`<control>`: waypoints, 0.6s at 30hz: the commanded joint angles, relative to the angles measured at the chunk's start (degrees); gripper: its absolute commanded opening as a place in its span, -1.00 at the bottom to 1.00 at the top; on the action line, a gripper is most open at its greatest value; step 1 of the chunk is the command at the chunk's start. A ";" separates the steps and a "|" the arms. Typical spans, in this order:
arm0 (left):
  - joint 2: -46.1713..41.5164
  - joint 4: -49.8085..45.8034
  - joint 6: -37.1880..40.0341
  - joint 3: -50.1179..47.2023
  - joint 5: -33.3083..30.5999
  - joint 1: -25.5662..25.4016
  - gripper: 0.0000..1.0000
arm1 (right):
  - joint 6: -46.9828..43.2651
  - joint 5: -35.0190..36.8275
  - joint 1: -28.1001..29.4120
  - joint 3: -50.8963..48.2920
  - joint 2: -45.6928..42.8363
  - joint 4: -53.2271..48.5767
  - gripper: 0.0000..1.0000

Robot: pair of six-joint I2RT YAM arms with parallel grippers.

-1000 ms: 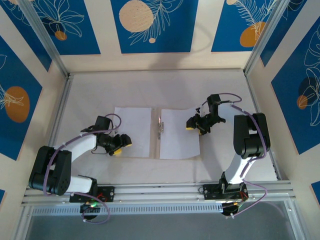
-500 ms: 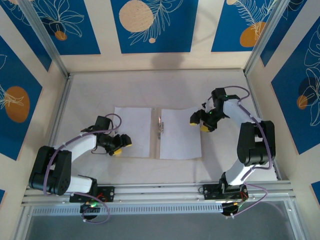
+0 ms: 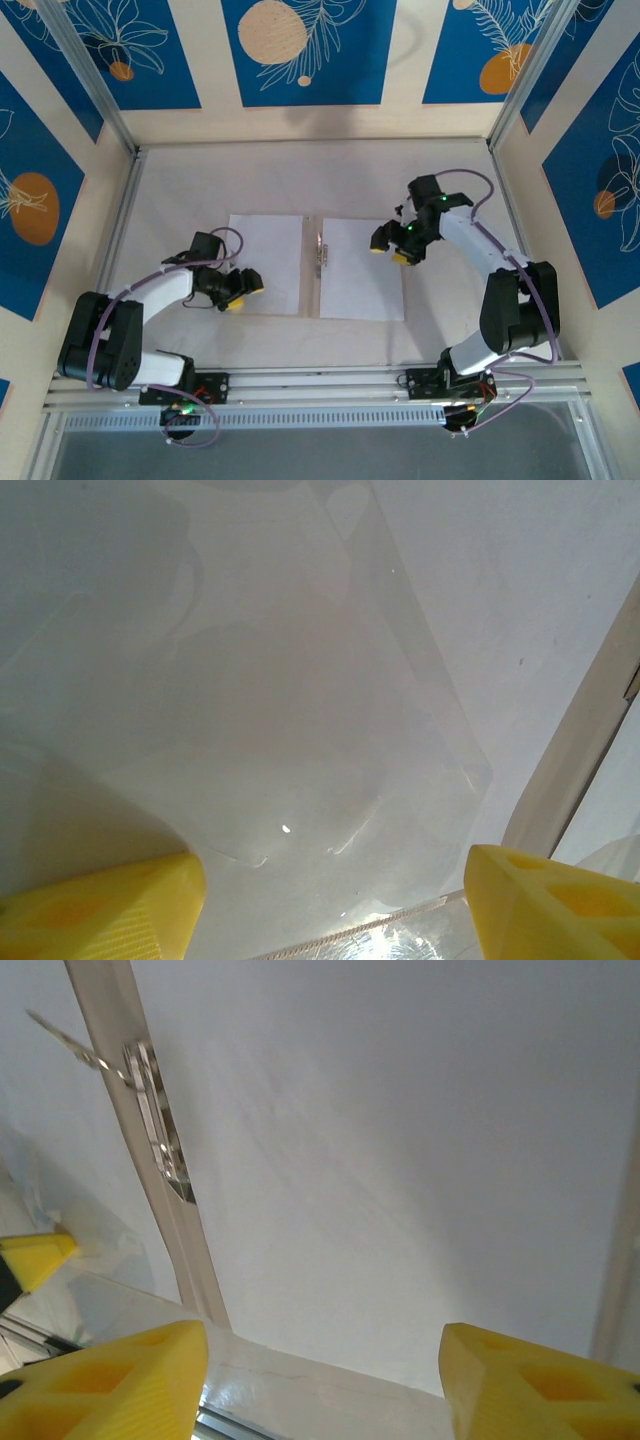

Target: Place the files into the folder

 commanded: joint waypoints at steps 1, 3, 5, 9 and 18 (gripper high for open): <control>0.36 -6.10 2.35 1.01 -3.93 0.41 0.46 | 5.17 2.08 2.34 -2.34 0.86 2.59 0.26; -2.12 -9.09 3.49 3.33 -6.54 -0.37 0.47 | 6.07 2.32 2.73 -3.10 0.81 3.27 0.24; -4.44 -11.43 4.36 5.65 -8.38 -1.23 0.49 | 6.53 3.09 2.53 -3.55 0.72 3.43 0.23; -8.12 -15.92 5.57 11.23 -14.12 -5.06 0.49 | 7.46 4.48 1.93 -4.74 -0.39 4.30 0.22; -7.05 -12.57 3.11 17.74 -26.91 -23.68 0.28 | 9.67 5.82 1.52 -10.14 -5.11 12.54 0.18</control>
